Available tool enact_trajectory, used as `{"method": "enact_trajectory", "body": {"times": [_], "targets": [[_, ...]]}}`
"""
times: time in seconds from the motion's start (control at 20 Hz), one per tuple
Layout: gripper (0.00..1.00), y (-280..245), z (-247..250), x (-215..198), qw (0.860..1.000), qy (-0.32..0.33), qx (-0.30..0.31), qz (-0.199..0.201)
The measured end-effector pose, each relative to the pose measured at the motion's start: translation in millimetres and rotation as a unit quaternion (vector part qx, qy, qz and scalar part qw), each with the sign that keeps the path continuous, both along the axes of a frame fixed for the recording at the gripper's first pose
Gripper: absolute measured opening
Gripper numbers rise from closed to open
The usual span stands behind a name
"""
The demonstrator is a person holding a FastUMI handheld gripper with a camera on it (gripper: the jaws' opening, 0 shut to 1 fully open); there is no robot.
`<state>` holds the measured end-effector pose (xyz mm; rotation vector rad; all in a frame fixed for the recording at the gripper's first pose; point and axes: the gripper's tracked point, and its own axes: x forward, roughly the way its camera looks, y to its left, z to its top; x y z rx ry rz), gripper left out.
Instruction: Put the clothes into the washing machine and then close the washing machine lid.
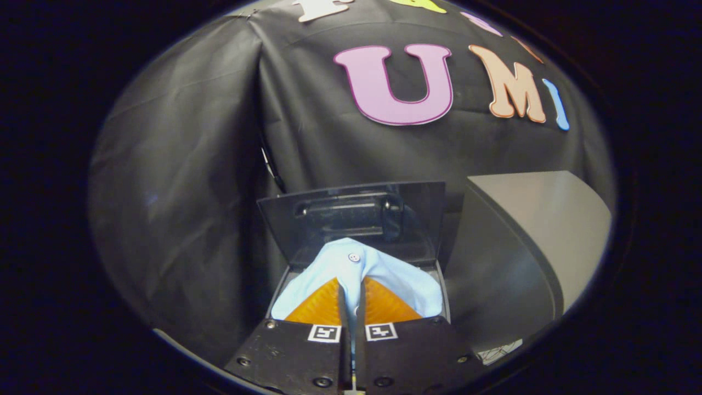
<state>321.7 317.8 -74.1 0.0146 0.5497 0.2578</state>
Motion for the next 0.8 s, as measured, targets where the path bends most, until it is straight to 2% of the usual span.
{"method": "enact_trajectory", "body": {"times": [0.7,0.8], "targets": [[0.03,38.3,-154.4,-2.5,0.996,0.070,-0.042,0.039],[0.03,34.8,-164.5,2.8,0.996,0.076,-0.036,0.028]]}}
